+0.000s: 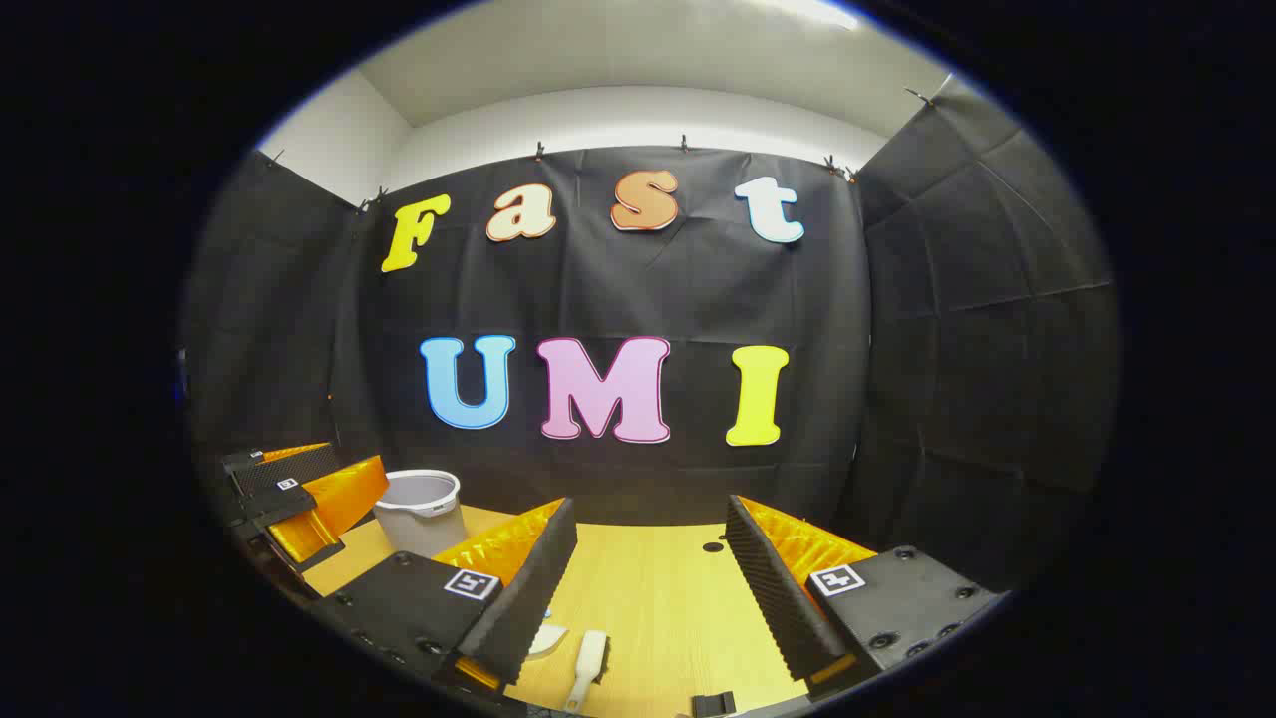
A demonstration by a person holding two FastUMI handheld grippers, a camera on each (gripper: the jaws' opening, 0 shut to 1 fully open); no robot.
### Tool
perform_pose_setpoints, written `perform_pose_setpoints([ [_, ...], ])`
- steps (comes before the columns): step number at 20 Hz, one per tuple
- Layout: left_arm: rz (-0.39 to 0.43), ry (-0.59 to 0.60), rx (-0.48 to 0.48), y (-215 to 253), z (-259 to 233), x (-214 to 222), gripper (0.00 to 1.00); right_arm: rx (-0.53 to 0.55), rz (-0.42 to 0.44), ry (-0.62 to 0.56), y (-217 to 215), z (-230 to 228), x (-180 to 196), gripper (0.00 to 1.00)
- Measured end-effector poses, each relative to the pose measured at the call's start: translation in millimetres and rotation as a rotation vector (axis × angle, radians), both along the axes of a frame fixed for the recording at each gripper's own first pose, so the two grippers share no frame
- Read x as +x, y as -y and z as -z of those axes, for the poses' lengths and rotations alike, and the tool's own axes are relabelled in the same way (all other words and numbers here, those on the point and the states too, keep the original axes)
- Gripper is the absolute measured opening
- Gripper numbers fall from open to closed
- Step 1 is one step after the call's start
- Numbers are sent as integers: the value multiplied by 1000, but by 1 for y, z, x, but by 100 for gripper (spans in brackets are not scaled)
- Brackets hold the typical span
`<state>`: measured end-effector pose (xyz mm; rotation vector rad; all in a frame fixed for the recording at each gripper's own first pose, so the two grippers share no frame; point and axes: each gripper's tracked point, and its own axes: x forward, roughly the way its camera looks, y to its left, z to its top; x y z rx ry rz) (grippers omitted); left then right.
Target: Pick up the small broom and dustpan from the desktop, sweep the trash into the dustpan with the broom, and then empty the trash into the garbage bin.
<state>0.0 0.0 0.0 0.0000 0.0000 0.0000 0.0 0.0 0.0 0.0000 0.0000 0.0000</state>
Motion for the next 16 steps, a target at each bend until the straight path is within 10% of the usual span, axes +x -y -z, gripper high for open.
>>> perform_pose_setpoints([
  [15, 32, -21, 23, -13, 8, 16, 84, -7, 5, 11, -18, -1, 17, 86],
  [16, 34, -18, 27, -13, 6, 17, 84, -6, 8, 12, -18, -1, 17, 97],
])
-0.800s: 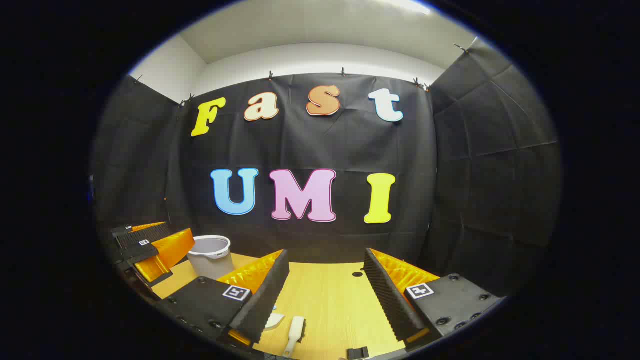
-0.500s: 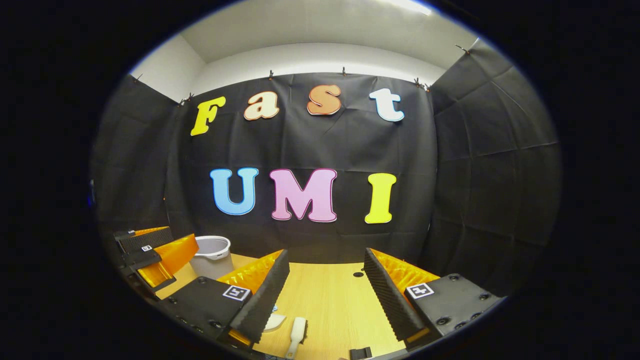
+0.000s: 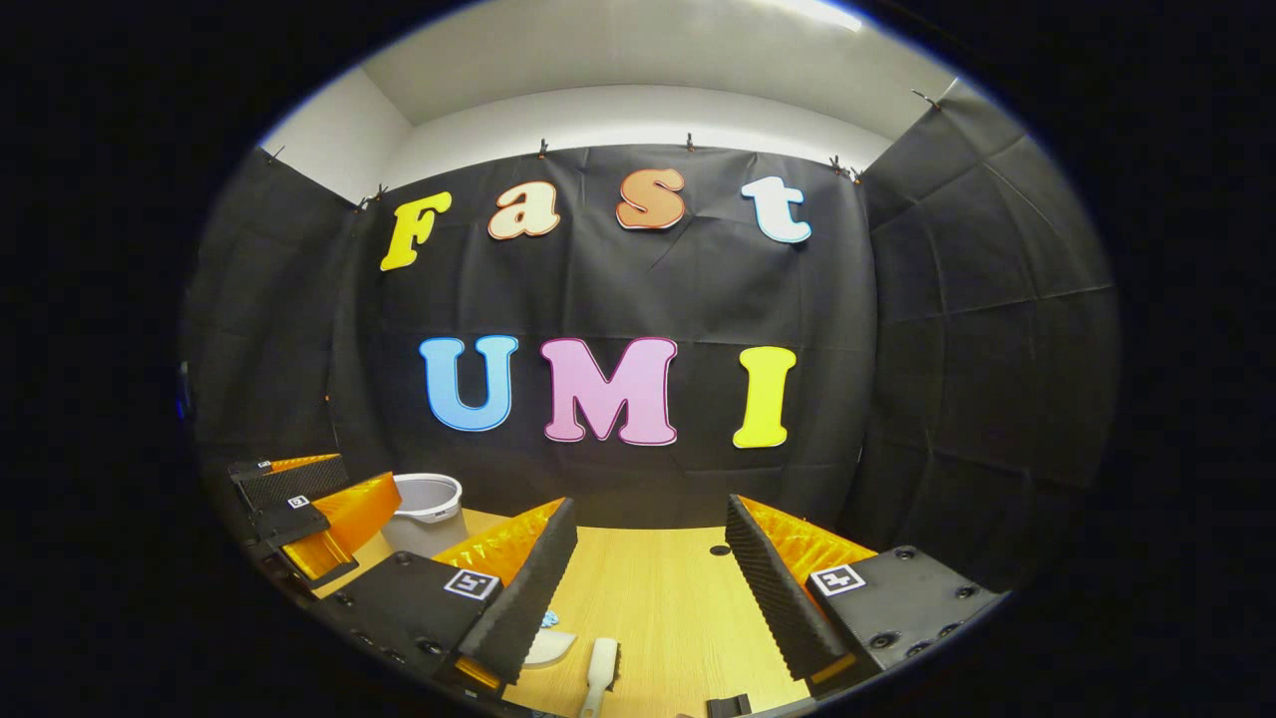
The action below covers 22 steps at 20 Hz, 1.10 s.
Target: Pick up the small broom and dustpan from the desktop, sweep the trash into the dustpan with the broom, and then empty the trash into the garbage bin.
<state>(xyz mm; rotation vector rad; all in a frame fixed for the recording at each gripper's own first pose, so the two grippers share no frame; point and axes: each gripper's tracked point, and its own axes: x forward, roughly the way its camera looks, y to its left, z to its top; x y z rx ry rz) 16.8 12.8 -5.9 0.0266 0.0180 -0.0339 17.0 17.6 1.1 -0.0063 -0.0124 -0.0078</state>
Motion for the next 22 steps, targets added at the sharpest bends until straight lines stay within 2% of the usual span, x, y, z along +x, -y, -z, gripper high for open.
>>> perform_pose_setpoints([
  [1, 0, -1, 2, -1, 1, 2, 84, 2, 2, -1, 0, 0, 0, 85],
  [4, 2, -3, 3, 1, 2, 3, 84, 3, 6, -2, 1, 1, 1, 86],
  [5, 0, -3, 6, 1, 2, 4, 84, 1, 9, -1, 3, 0, 1, 97],
  [13, -9, -19, 16, 3, 8, 2, 84, 2, 23, -17, 7, 9, -2, 97],
  [22, -25, -40, 34, -6, 15, 2, 84, -4, 5, -19, -7, 11, 0, 97],
])
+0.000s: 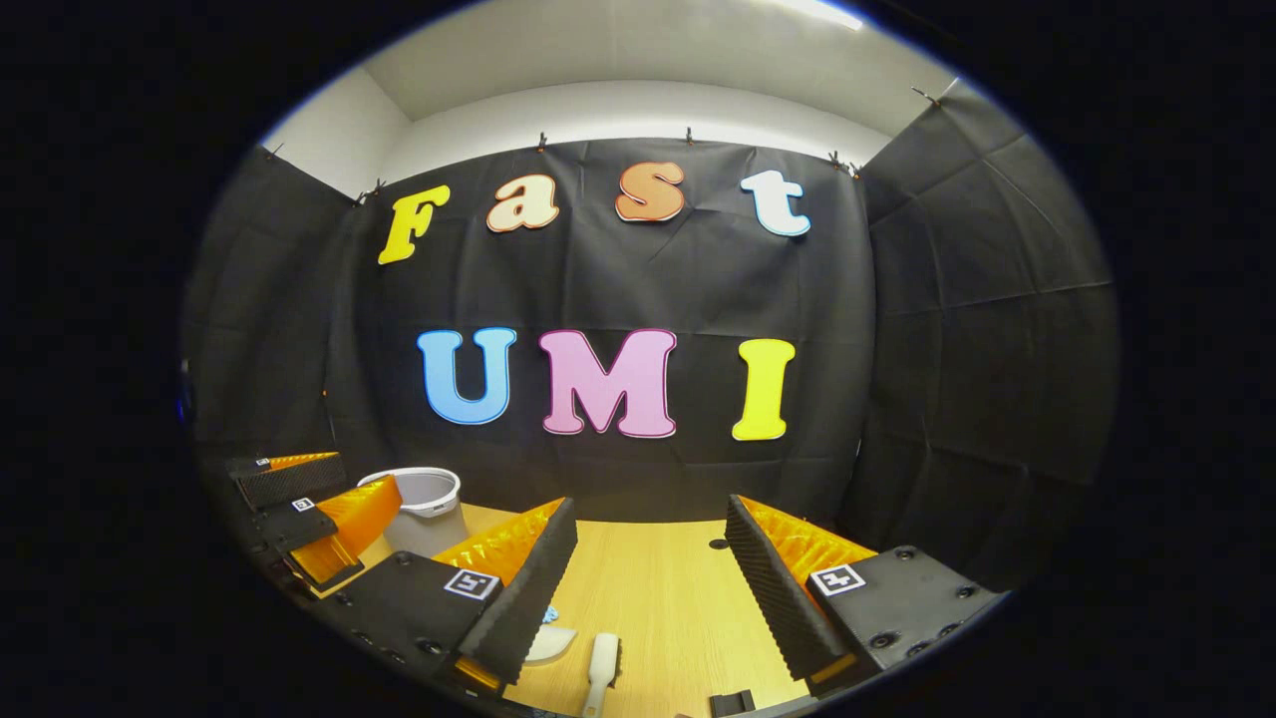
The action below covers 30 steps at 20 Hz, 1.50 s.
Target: Pick up the small broom and dustpan from the desktop, sweep the trash into the dustpan with the broom, and then empty the trash into the garbage bin.
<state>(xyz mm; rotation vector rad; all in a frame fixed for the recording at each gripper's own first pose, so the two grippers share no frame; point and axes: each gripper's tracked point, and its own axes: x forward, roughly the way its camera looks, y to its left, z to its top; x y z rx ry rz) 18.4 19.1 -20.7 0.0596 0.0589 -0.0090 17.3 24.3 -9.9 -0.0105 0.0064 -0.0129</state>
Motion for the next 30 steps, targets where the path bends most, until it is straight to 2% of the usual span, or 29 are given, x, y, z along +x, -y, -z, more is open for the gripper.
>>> perform_pose_setpoints([
  [7, 5, -14, -11, -3, 5, 4, 84, 0, -3, -10, -8, 3, 5, 97],
  [14, 40, -80, -38, 6, 24, 18, 84, -18, 7, -40, -10, 16, 19, 97],
  [23, 47, -286, -35, 9, 89, 33, 84, 57, 6, -369, -20, 117, 51, 97],
  [27, -1, -473, -20, 1, 139, 31, 84, 78, -16, -593, -25, 200, 48, 98],
  [30, -37, -638, 16, -5, 181, 24, 85, 132, -93, -768, -48, 257, 35, 98],
])
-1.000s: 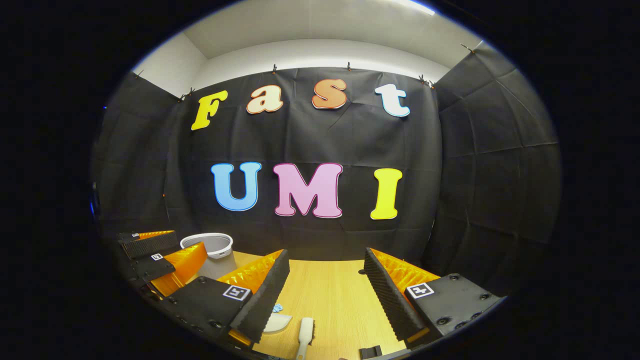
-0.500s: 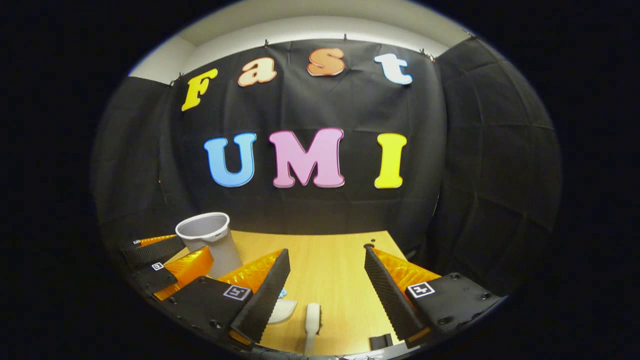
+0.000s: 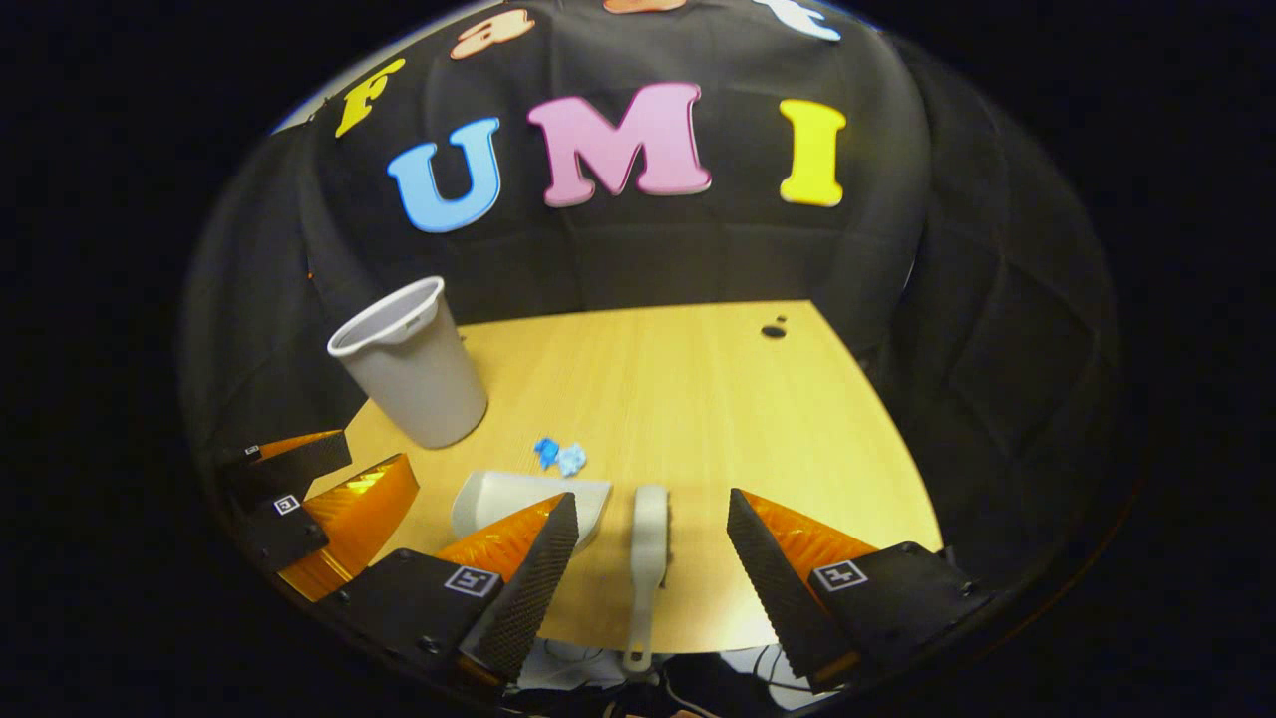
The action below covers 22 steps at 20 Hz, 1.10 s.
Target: Pick up the small broom and dustpan from the desktop, sweep the trash into the dustpan with the broom, and then empty the trash into the garbage bin.
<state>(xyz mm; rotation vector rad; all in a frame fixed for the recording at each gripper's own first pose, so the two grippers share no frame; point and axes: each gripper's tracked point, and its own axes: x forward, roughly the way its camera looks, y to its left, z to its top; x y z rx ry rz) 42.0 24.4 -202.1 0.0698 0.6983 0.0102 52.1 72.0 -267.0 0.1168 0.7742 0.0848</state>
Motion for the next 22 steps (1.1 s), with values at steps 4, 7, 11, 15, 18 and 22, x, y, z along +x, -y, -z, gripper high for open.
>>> perform_pose_setpoints([
  [4, -28, -423, -20, 3, 64, -33, 89, 94, -61, -302, -13, 71, -18, 99],
  [7, -35, -616, -11, 4, 73, -49, 88, 107, -88, -450, -8, 117, -28, 99],
  [11, -71, -768, -61, 7, 64, -49, 88, 110, -112, -633, -9, 158, -47, 99],
  [15, -58, -881, -91, 0, 74, -48, 88, 92, -106, -695, -17, 170, -40, 99],
  [18, -55, -945, -108, -8, 96, -41, 87, 60, -81, -716, -23, 179, -40, 99],
  [22, -65, -931, -110, -16, 119, -29, 88, 21, -33, -748, -27, 189, -39, 99],
])
